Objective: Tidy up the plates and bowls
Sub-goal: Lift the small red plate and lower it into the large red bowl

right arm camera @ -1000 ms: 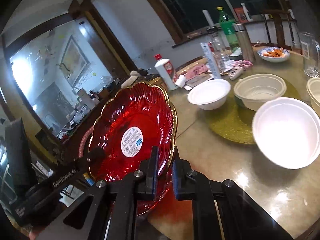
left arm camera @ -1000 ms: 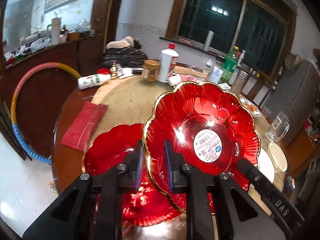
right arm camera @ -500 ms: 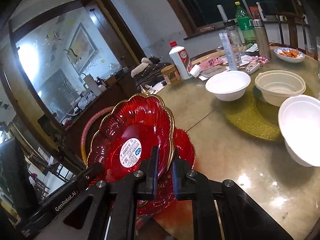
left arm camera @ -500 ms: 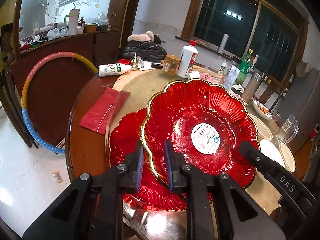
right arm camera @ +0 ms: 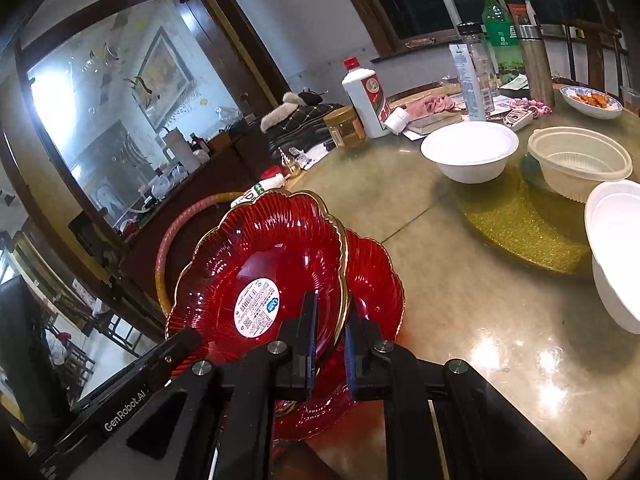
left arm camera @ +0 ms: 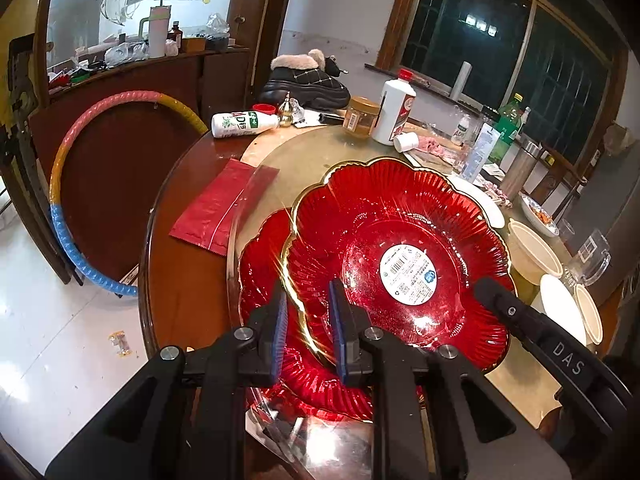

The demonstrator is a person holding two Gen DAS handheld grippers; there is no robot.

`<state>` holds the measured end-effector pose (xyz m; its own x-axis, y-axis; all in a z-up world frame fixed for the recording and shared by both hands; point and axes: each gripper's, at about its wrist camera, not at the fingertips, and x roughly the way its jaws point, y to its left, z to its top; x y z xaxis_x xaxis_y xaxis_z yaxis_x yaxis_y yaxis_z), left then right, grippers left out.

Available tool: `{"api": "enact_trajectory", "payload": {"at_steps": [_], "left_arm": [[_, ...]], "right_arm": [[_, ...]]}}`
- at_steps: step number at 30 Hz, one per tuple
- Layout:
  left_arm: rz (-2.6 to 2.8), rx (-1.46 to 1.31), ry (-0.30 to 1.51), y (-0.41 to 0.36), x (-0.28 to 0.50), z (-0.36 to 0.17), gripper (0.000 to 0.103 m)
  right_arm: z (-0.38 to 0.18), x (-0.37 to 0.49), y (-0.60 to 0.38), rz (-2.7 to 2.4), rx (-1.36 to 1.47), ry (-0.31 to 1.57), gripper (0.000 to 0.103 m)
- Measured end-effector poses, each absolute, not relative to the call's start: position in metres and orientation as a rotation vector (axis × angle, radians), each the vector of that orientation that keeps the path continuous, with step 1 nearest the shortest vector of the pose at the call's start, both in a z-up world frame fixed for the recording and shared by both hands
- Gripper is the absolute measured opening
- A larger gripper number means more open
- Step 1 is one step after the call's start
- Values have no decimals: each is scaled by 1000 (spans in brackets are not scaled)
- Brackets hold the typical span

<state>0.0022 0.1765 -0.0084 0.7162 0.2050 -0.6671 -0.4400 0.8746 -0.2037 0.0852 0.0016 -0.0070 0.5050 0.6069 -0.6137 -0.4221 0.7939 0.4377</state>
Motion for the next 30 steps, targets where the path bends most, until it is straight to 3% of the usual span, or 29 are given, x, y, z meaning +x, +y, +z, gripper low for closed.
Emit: {"api": "enact_trajectory", "payload": {"at_steps": [30], "left_arm": [[379, -342, 795, 175, 15, -28, 17]], "right_arm": [[-33, 103, 18, 591, 190, 916, 11]]}}
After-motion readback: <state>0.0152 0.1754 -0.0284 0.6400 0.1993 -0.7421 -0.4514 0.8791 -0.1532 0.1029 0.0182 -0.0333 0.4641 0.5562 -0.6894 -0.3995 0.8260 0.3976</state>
